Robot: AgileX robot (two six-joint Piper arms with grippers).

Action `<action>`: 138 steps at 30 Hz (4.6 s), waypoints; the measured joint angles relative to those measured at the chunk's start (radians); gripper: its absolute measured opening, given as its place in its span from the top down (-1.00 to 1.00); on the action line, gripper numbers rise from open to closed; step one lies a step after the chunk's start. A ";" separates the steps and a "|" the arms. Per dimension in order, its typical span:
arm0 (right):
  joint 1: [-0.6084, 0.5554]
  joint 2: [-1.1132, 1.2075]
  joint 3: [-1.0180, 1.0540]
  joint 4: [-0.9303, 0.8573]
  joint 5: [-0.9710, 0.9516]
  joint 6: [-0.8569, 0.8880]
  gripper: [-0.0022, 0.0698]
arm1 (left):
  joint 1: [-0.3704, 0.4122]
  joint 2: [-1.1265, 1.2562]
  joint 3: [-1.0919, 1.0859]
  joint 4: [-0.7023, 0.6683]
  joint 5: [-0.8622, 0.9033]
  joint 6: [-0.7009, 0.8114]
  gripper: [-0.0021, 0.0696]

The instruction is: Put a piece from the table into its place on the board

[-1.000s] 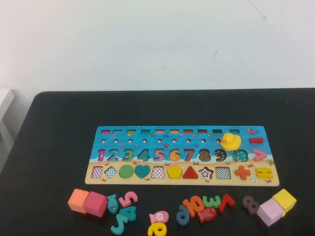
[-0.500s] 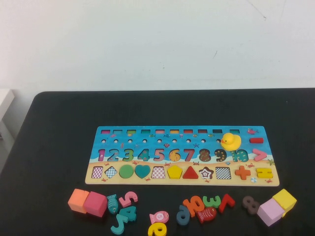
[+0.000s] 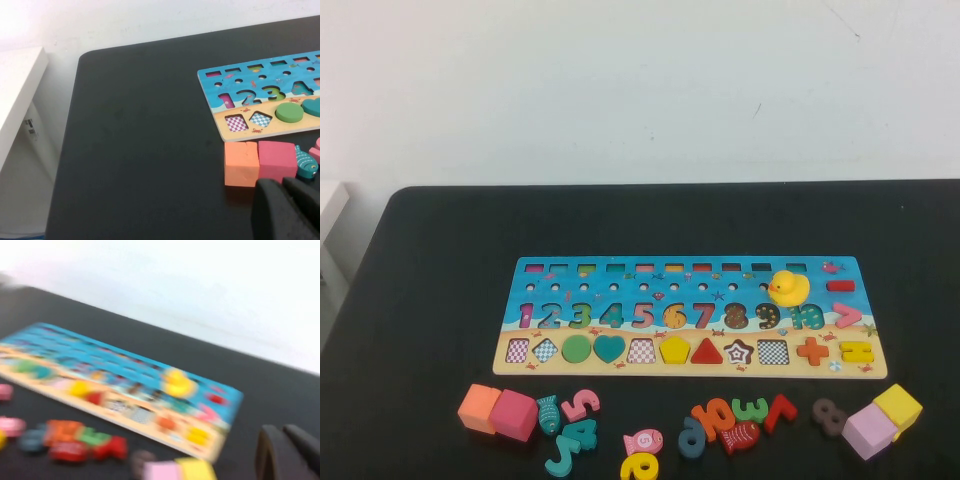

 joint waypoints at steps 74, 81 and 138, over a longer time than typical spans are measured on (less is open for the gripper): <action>-0.437 -0.049 0.137 0.041 0.053 0.019 0.89 | 0.000 0.000 0.000 0.000 0.000 0.000 0.95; -0.437 -0.049 0.137 0.041 0.053 0.019 0.89 | 0.000 0.000 0.000 0.000 0.000 0.000 0.95; -0.437 -0.049 0.137 0.011 0.060 0.048 0.89 | 0.000 0.000 0.000 0.000 0.001 0.000 0.95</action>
